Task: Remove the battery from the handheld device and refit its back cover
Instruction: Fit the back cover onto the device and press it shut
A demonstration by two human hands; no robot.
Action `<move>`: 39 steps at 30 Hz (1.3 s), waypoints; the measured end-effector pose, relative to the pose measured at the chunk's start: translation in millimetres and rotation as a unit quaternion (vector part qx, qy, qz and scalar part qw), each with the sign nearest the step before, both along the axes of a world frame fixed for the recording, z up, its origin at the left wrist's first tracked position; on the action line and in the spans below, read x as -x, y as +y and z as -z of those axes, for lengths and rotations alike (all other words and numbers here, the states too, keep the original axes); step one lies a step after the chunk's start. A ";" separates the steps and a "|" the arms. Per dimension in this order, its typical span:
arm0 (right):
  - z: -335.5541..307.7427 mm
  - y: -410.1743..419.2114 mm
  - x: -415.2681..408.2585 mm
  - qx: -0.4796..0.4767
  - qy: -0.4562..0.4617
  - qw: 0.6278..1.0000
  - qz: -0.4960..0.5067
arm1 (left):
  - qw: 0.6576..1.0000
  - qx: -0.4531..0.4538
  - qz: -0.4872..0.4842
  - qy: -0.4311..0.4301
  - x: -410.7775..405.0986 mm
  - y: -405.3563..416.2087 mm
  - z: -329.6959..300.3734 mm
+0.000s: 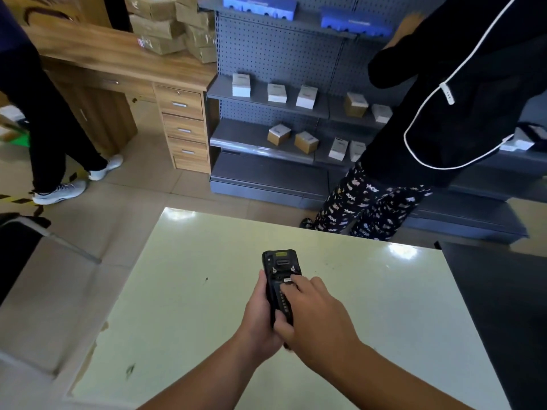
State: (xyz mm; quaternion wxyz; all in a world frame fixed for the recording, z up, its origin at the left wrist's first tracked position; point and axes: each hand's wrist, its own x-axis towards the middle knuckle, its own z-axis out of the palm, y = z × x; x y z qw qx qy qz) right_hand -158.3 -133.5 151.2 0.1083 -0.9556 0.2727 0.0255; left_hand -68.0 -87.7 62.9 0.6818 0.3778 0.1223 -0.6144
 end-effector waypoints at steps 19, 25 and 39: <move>21.7 -31.2 19.7 -0.023 -0.061 0.995 -0.081 | 1.000 0.005 0.001 0.012 2.2 6.1 -5.6; 28.8 -32.2 21.9 -0.066 -0.114 0.990 -0.051 | 1.000 -0.002 -0.005 0.004 -4.9 9.3 -13.5; 37.3 -43.8 18.4 -0.014 -0.094 0.985 -0.142 | 1.000 0.000 0.015 -0.008 -1.1 28.5 -7.5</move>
